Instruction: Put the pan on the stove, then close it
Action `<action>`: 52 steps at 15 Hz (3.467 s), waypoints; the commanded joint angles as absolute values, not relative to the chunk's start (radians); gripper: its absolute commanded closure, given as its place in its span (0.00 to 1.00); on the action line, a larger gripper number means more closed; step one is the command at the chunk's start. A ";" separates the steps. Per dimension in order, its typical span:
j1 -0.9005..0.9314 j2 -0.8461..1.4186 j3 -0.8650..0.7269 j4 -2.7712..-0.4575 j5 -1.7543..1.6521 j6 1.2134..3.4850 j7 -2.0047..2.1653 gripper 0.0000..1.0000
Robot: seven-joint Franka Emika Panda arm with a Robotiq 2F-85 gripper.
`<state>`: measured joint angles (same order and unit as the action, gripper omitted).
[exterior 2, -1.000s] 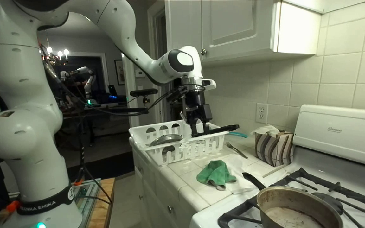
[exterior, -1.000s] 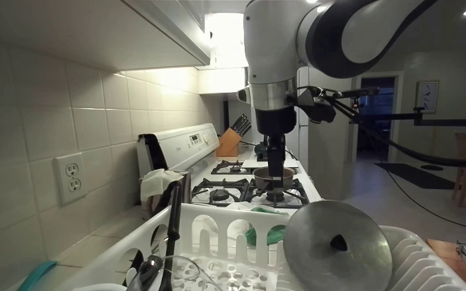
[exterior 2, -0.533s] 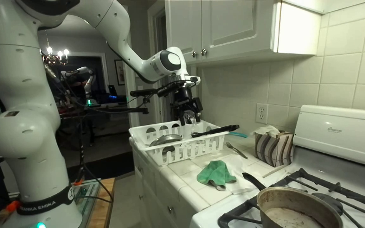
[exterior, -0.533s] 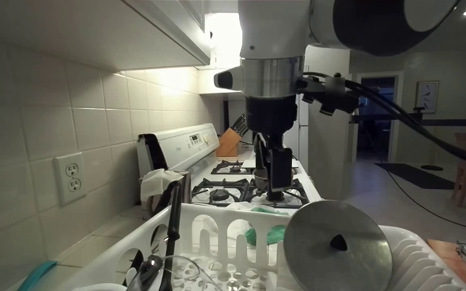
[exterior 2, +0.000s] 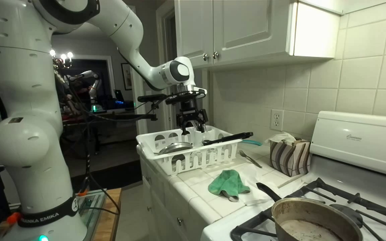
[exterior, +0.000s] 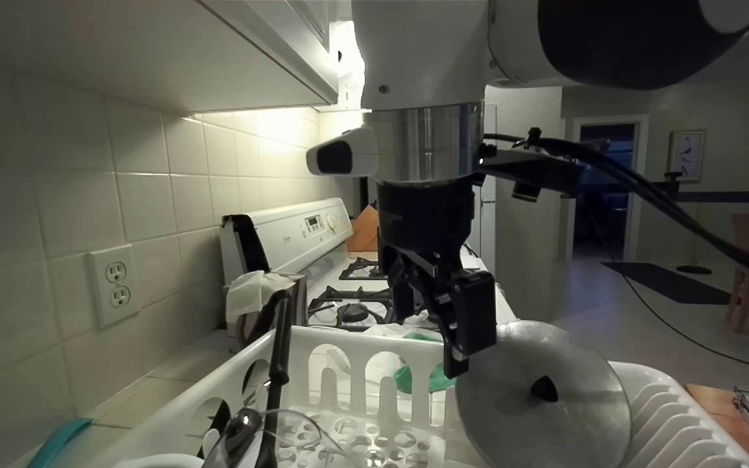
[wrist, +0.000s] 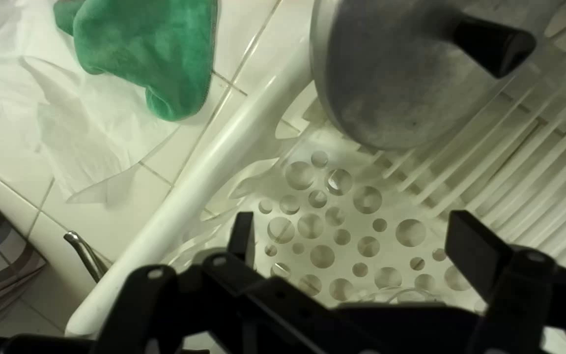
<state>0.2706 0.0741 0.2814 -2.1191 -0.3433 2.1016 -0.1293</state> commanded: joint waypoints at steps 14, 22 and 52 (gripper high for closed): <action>0.443 0.058 0.411 -2.122 -0.375 1.796 0.155 0.00; 0.406 0.018 0.376 -2.225 -0.403 1.704 0.218 0.00; 0.515 0.263 0.363 -2.026 -0.554 1.522 0.356 0.00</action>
<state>0.5097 0.2524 0.3618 -2.0304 -0.5586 1.5584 0.3104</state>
